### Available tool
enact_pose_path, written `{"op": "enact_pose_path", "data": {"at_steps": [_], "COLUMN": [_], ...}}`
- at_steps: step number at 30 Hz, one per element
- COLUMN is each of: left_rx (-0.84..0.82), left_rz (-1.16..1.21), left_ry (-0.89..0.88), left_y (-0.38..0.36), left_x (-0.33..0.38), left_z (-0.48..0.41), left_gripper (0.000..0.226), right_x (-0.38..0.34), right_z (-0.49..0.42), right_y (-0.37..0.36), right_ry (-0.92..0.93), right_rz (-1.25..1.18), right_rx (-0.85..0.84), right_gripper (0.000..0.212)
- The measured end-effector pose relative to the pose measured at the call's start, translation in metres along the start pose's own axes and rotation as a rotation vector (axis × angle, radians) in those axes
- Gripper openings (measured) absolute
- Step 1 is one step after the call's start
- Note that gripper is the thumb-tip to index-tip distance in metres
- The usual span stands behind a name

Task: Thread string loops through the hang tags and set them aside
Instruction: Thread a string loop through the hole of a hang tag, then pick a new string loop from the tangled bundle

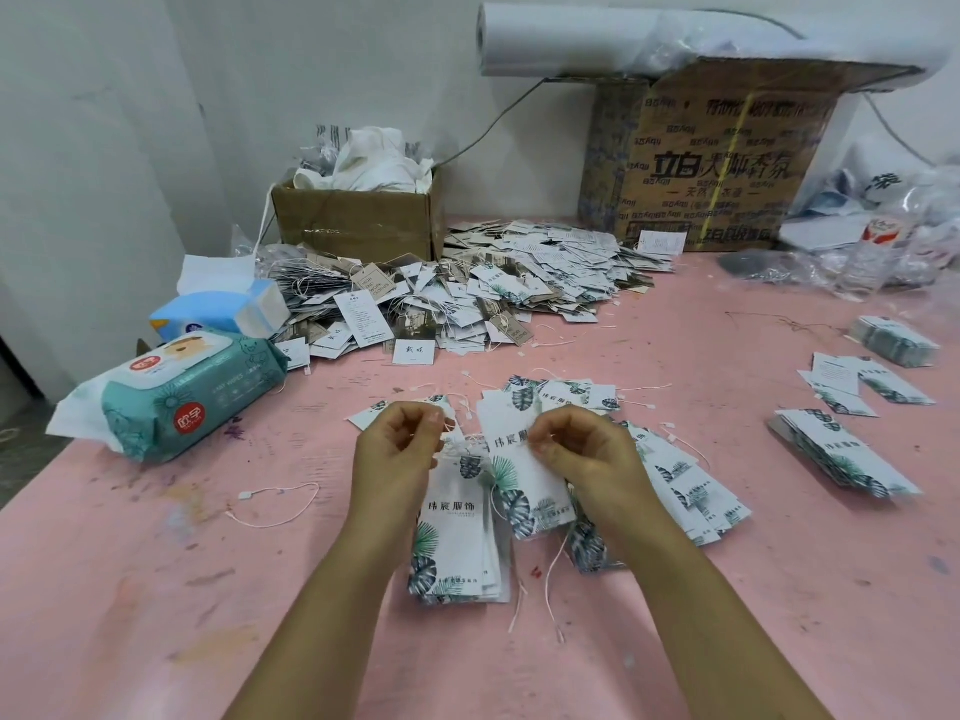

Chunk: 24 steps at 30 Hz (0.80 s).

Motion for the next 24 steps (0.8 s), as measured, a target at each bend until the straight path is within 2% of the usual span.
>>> {"op": "enact_pose_path", "data": {"at_steps": [5,8,12,17,22,24], "left_rx": [-0.024,-0.036,-0.113,-0.195,-0.175,-0.151], "left_rz": [-0.306,-0.439,-0.636,-0.893,-0.91,-0.886], "left_ry": [-0.157,-0.202,-0.222,-0.256,-0.352,-0.403], "left_y": [0.002,0.003,0.001,-0.001,-0.003,-0.002], "left_x": [-0.004,-0.007,-0.011,-0.015,-0.011,-0.009], "left_z": [-0.003,-0.005,-0.004,0.0,0.002,0.001], "left_gripper": [0.01,0.017,0.023,0.029,0.011,0.018], "right_x": [0.014,0.016,0.015,0.016,0.014,0.013], "right_z": [-0.002,-0.004,-0.003,-0.003,-0.002,-0.002], "right_y": [0.008,0.01,0.008,0.007,0.007,0.008], "right_ry": [-0.266,-0.365,-0.389,-0.391,-0.364,-0.347], "right_rz": [-0.08,-0.205,-0.305,-0.304,-0.262,-0.226], "right_rx": [0.171,0.206,0.185,0.149,0.125,0.133], "right_gripper": [0.02,0.03,0.06,0.075,0.06,0.052]}}
Point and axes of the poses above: each hand's wrist, its own z-axis away from the middle knuckle, its own y-axis out of the back of the hand, x = y × z, the point moved 4 cm from there along -z, towards the middle knuckle, and after that the axes turned 10 degrees about x, right-handed, at the moved point
